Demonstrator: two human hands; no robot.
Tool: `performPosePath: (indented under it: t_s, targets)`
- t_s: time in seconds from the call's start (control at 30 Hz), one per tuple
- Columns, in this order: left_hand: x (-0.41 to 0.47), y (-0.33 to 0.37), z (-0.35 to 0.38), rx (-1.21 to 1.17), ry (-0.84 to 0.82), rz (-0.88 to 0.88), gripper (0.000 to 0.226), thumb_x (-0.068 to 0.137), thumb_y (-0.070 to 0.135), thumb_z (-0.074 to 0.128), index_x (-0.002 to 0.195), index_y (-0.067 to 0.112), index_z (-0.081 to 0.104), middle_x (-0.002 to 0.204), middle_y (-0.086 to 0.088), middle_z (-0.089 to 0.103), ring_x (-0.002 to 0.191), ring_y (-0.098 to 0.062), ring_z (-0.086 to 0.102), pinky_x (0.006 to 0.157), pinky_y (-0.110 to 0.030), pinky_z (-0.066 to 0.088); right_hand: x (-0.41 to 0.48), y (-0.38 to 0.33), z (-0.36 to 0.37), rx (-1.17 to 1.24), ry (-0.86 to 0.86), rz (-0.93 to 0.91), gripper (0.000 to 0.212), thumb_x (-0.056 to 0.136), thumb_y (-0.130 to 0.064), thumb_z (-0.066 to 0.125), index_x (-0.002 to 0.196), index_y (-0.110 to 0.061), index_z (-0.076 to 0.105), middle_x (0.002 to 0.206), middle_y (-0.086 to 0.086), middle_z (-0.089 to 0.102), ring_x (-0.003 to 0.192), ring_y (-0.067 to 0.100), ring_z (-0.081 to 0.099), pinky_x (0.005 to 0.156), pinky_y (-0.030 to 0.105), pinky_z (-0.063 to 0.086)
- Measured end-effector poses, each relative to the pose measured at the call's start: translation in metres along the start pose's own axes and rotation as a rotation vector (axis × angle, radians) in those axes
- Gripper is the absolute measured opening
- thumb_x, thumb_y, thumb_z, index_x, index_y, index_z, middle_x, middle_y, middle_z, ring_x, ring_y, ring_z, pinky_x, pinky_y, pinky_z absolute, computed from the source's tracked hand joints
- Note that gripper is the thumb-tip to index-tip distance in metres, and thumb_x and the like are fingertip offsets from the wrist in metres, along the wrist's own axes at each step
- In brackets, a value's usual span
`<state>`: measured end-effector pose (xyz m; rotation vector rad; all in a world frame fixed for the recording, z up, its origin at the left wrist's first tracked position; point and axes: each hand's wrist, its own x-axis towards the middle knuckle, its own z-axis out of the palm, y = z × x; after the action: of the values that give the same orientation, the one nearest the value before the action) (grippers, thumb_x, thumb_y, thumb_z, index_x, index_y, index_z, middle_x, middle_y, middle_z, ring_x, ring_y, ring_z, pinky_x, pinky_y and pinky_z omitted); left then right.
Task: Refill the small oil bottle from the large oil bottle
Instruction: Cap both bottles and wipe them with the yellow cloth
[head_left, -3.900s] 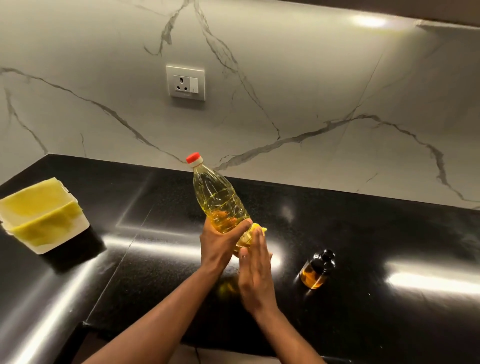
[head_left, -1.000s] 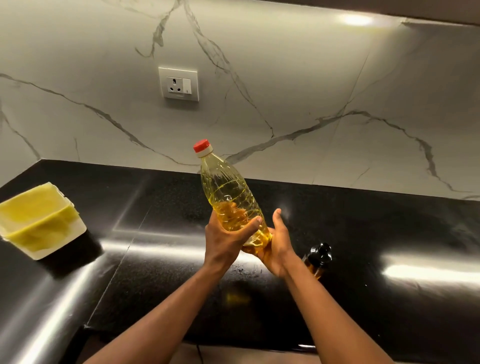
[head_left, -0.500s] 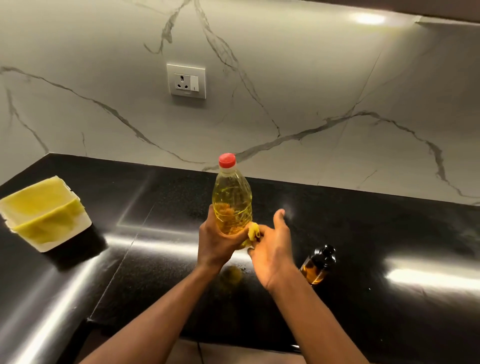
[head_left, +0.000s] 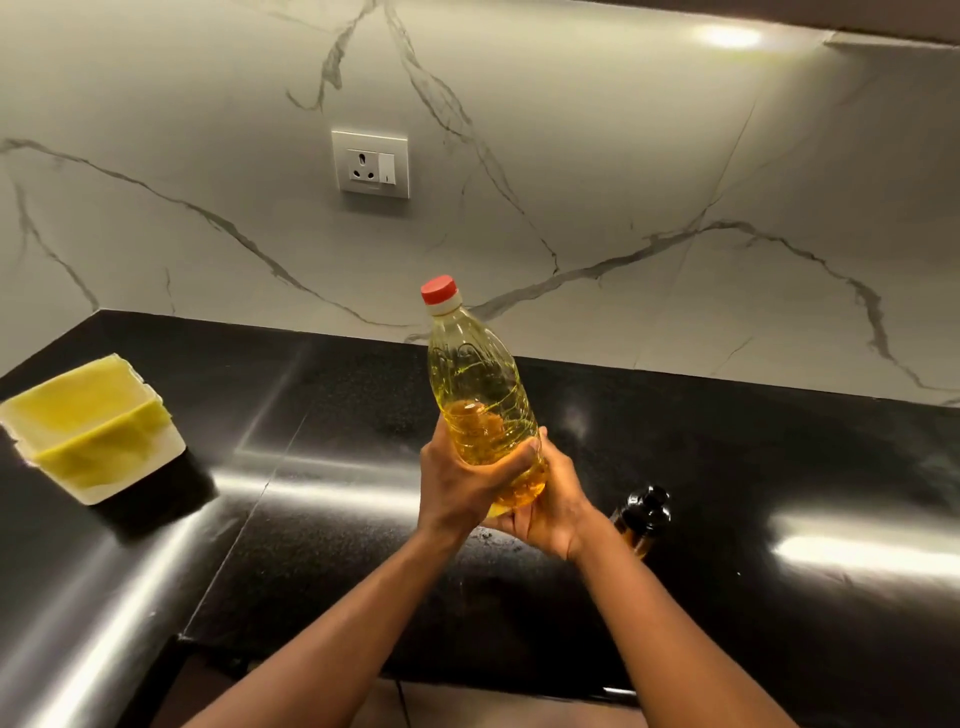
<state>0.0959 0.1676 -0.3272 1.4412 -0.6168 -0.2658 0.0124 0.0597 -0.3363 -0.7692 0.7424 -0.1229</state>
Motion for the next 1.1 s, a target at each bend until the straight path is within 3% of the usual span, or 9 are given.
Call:
performPosePath:
  t_s: [0.13,0.2,0.27,0.5,0.63,0.77,0.83,0.97,1.1]
  targets:
    - [0.006,-0.002,-0.008,0.071,0.021,0.021,0.06,0.069,0.034,0.097,0.116,0.036,0.06,0.1,0.015,0.077,0.091,-0.003,0.076,0.078,-0.026,0.064,-0.004,0.021,0.005,0.264,0.072,0.031,0.085,0.105,-0.069,0.029,0.148,0.0,0.055,0.138,0.034,0.064,0.13,0.052,0.06,0.111,0.065,0.047]
    - [0.005,-0.007,-0.015,0.11,0.034,0.019,0.061,0.07,0.032,0.098,0.117,0.035,0.06,0.097,0.021,0.076,0.088,0.0,0.075,0.075,-0.022,0.062,-0.01,0.018,0.009,0.282,0.126,0.032,0.089,0.106,-0.067,0.029,0.146,0.009,0.051,0.138,0.038,0.061,0.129,0.053,0.058,0.12,0.064,0.037]
    - [0.004,-0.012,-0.019,0.119,0.044,0.009,0.062,0.07,0.031,0.098,0.119,0.03,0.061,0.098,0.022,0.076,0.086,-0.001,0.075,0.073,-0.023,0.062,-0.014,0.013,0.01,0.264,0.177,-0.008,0.091,0.106,-0.067,0.03,0.143,0.014,0.049,0.139,0.038,0.059,0.122,0.05,0.06,0.117,0.061,0.037]
    - [-0.001,-0.018,-0.012,0.081,0.055,-0.031,0.068,0.069,0.035,0.098,0.125,0.024,0.06,0.102,0.009,0.076,0.09,-0.003,0.075,0.074,-0.024,0.063,-0.005,0.014,0.018,0.276,0.211,-0.081,0.078,0.107,-0.067,0.034,0.145,-0.002,0.055,0.127,0.029,0.072,0.117,0.044,0.071,0.097,0.056,0.059]
    - [0.0,-0.02,-0.016,0.074,0.083,-0.062,0.061,0.07,0.035,0.098,0.117,0.036,0.059,0.101,0.011,0.076,0.089,-0.001,0.075,0.073,-0.024,0.063,-0.015,0.038,0.016,0.154,0.302,-0.087,0.067,0.11,-0.059,0.036,0.131,-0.003,0.066,0.115,0.023,0.078,0.105,0.033,0.072,0.085,0.045,0.058]
    - [-0.004,-0.018,-0.014,0.057,0.087,-0.081,0.06,0.07,0.031,0.098,0.116,0.033,0.06,0.097,0.01,0.075,0.084,0.001,0.074,0.07,-0.02,0.061,-0.029,0.046,0.023,-0.025,0.359,-0.257,0.042,0.111,-0.047,0.045,0.111,-0.015,0.073,0.112,0.012,0.079,0.102,0.019,0.071,0.094,0.037,0.053]
    - [-0.008,-0.017,-0.008,0.032,0.052,-0.091,0.061,0.069,0.029,0.097,0.118,0.028,0.061,0.096,0.009,0.076,0.084,0.0,0.075,0.07,-0.018,0.06,-0.028,0.042,0.027,-0.161,0.357,-0.321,0.038,0.112,-0.047,0.043,0.118,-0.022,0.071,0.116,0.002,0.076,0.11,0.013,0.068,0.102,0.036,0.05]
    - [-0.009,-0.014,-0.009,-0.025,0.025,-0.108,0.066,0.068,0.03,0.097,0.123,0.022,0.061,0.102,0.007,0.076,0.09,-0.004,0.075,0.073,-0.018,0.059,-0.01,0.019,0.015,-0.247,0.317,-0.241,0.065,0.107,-0.066,0.037,0.126,-0.016,0.075,0.119,0.011,0.079,0.117,0.029,0.073,0.112,0.053,0.052]
    - [-0.009,-0.012,-0.01,-0.088,0.001,-0.119,0.065,0.066,0.03,0.096,0.121,0.021,0.062,0.1,0.008,0.077,0.092,-0.009,0.077,0.074,-0.023,0.061,-0.003,0.011,-0.003,0.023,0.108,-0.069,0.075,0.109,-0.064,0.029,0.136,-0.006,0.068,0.13,0.024,0.073,0.124,0.041,0.069,0.116,0.06,0.046]
